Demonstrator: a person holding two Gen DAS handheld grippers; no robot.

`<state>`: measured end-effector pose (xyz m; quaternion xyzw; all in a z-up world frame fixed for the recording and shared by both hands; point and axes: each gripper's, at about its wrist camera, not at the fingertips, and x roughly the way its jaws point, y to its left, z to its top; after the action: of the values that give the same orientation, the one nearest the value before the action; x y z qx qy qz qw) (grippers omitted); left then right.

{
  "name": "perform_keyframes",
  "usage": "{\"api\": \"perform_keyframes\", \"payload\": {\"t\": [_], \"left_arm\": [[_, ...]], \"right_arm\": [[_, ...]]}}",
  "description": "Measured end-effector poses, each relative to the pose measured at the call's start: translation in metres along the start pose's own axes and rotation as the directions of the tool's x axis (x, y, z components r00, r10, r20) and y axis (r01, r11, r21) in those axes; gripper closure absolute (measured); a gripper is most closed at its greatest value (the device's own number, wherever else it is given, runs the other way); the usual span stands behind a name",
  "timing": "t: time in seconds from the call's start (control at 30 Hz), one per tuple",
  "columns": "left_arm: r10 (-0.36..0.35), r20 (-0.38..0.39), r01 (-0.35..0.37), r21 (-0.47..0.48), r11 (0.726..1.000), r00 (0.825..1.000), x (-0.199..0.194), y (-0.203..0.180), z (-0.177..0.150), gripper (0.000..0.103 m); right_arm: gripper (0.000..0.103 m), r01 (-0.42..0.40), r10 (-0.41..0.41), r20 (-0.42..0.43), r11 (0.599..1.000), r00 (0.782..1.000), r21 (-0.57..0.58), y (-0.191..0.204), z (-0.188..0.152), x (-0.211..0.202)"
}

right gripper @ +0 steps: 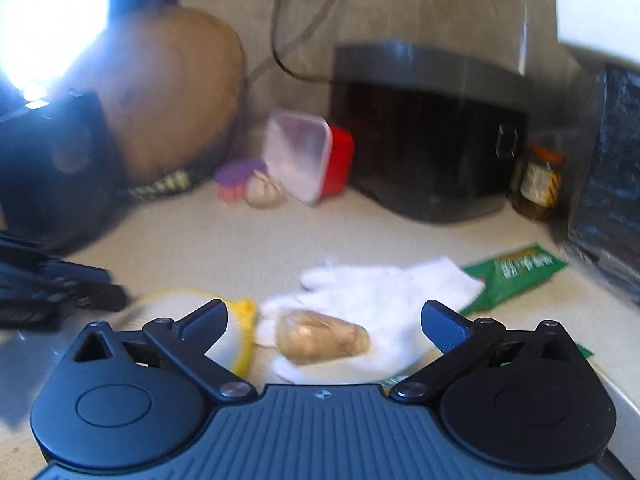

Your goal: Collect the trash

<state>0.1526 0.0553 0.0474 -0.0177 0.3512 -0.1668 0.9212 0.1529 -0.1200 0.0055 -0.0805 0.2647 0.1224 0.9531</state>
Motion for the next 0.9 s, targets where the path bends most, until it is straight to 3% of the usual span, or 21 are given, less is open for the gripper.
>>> {"api": "perform_keyframes", "payload": {"t": [0.07, 0.13, 0.2, 0.27, 0.4, 0.53, 0.67, 0.8, 0.9], "left_arm": [[-0.006, -0.007, 0.005, -0.051, 0.999, 1.000, 0.004, 0.010, 0.002, 0.076], [-0.028, -0.015, 0.027, -0.094, 0.995, 0.999, 0.009, 0.019, 0.004, 0.076], [-0.060, -0.027, 0.056, -0.140, 0.989, 0.998, 0.014, 0.025, 0.005, 0.076], [-0.083, -0.034, 0.076, -0.173, 0.982, 0.996, 0.021, 0.030, 0.006, 0.076], [-0.099, -0.050, 0.087, -0.201, 0.976, 0.994, 0.033, 0.033, 0.005, 0.076], [-0.195, -0.067, 0.174, -0.244, 0.954, 0.978, 0.043, 0.035, 0.002, 0.073], [-0.247, -0.075, 0.217, -0.281, 0.935, 0.966, 0.040, 0.035, 0.003, 0.070], [-0.311, -0.022, 0.288, -0.322, 0.902, 0.950, 0.017, 0.037, 0.009, 0.073], [-0.362, 0.012, 0.350, -0.287, 0.892, 0.932, -0.002, 0.024, 0.015, 0.074]], "right_arm": [[0.001, -0.040, 0.040, 0.003, 0.999, 0.999, 0.000, 0.000, -0.001, -0.002], [0.015, -0.031, 0.031, -0.030, 0.999, 0.999, -0.013, 0.004, -0.002, 0.003], [0.039, -0.017, 0.015, -0.065, 0.999, 0.998, -0.036, 0.010, -0.007, 0.008], [0.044, -0.035, 0.030, -0.103, 0.998, 0.994, -0.043, 0.015, -0.014, 0.012], [0.044, -0.035, 0.032, -0.103, 0.999, 0.994, -0.033, 0.021, -0.019, 0.016], [0.044, -0.054, 0.054, -0.105, 0.999, 0.993, 0.003, 0.016, -0.021, 0.017], [0.044, -0.055, 0.058, -0.099, 0.998, 0.993, 0.026, 0.012, -0.023, 0.016], [0.044, -0.058, 0.062, -0.090, 0.997, 0.994, 0.041, 0.008, -0.026, 0.014], [0.046, -0.057, 0.061, -0.080, 0.997, 0.995, 0.047, 0.006, -0.027, 0.012]]}}
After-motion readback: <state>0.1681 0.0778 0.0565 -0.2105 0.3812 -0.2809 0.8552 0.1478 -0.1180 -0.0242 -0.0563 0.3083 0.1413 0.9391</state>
